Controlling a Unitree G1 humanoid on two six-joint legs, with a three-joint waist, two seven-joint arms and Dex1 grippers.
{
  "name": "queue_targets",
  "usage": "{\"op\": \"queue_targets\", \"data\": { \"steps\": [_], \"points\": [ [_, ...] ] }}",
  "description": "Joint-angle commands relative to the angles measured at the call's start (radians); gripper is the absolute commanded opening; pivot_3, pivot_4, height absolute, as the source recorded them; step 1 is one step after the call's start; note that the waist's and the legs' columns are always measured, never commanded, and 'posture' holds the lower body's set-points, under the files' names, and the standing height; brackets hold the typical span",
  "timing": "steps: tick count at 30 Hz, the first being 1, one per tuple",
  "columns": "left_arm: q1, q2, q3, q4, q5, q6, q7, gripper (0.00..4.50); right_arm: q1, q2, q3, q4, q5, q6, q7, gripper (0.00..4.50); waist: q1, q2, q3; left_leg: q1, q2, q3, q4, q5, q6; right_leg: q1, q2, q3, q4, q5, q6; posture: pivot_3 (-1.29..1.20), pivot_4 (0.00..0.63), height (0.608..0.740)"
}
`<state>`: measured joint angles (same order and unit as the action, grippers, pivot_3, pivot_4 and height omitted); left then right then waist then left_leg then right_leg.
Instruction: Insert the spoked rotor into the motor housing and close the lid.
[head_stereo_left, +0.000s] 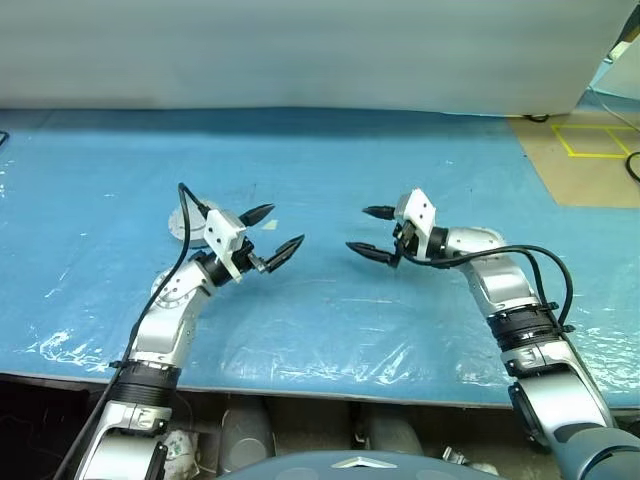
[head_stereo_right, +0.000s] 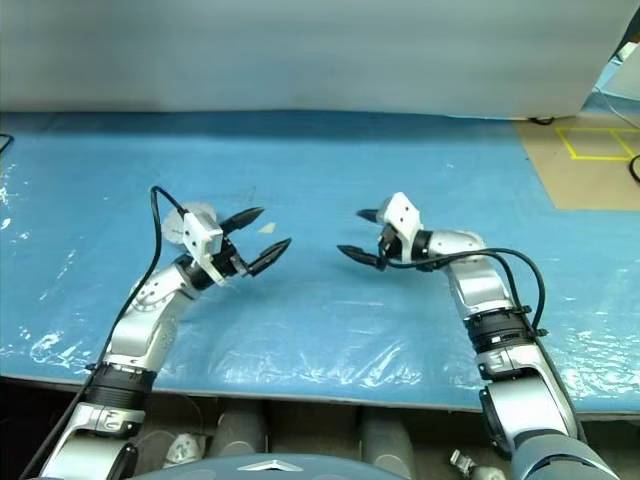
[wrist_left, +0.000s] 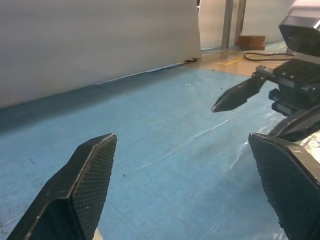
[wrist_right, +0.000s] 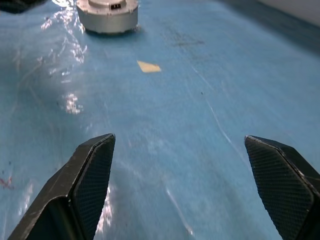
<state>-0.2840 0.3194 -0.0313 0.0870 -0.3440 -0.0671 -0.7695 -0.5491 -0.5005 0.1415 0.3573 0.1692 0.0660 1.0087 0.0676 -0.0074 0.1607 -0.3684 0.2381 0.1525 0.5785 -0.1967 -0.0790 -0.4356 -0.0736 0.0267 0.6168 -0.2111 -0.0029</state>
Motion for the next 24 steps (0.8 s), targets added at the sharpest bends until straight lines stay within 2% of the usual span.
{"op": "queue_targets", "data": {
  "steps": [1, 3, 8, 15, 24],
  "points": [
    [-0.069, -0.012, 0.015, 0.033, 0.045, -0.049, 0.040, 4.48, -0.022, 0.011, -0.020, 0.015, -0.010, -0.042, -0.020, 4.35, 0.000, 0.000, 0.000, 0.000, 0.000, 0.000, 0.000, 0.000, 0.000, 0.000, 0.000, 0.000, 0.001, 0.000, 0.000, 0.00, 0.150, 0.740],
    [-0.106, -0.016, 0.018, 0.077, 0.085, -0.068, 0.080, 4.48, -0.016, 0.035, -0.025, 0.001, 0.004, -0.030, -0.031, 4.35, -0.002, 0.000, 0.000, 0.001, 0.000, 0.000, 0.001, 0.000, 0.000, -0.001, 0.000, 0.000, 0.003, 0.000, 0.000, 0.00, 0.150, 0.740],
    [-0.149, -0.031, 0.020, 0.122, 0.063, -0.063, 0.057, 4.48, -0.031, 0.054, -0.013, 0.017, -0.029, -0.071, -0.046, 4.35, -0.002, 0.000, 0.000, 0.000, 0.000, 0.000, 0.002, 0.000, 0.000, -0.001, 0.000, 0.000, 0.004, 0.000, 0.000, 0.00, 0.150, 0.740],
    [-0.119, -0.029, 0.015, 0.096, 0.025, -0.022, -0.005, 4.48, -0.043, 0.054, -0.062, 0.029, -0.010, -0.076, -0.078, 4.35, 0.000, 0.000, 0.000, -0.001, 0.000, 0.000, 0.002, 0.000, 0.000, -0.002, 0.000, 0.000, 0.004, 0.000, -0.001, 0.00, 0.150, 0.740],
    [-0.101, -0.038, 0.007, 0.061, 0.046, 0.007, 0.025, 4.48, -0.084, 0.074, -0.058, 0.055, -0.011, -0.080, -0.074, 4.35, -0.001, 0.000, 0.000, 0.000, 0.000, 0.000, 0.002, 0.000, 0.000, -0.002, 0.000, 0.000, 0.004, 0.000, -0.001, 0.00, 0.150, 0.740]
  ]
}}
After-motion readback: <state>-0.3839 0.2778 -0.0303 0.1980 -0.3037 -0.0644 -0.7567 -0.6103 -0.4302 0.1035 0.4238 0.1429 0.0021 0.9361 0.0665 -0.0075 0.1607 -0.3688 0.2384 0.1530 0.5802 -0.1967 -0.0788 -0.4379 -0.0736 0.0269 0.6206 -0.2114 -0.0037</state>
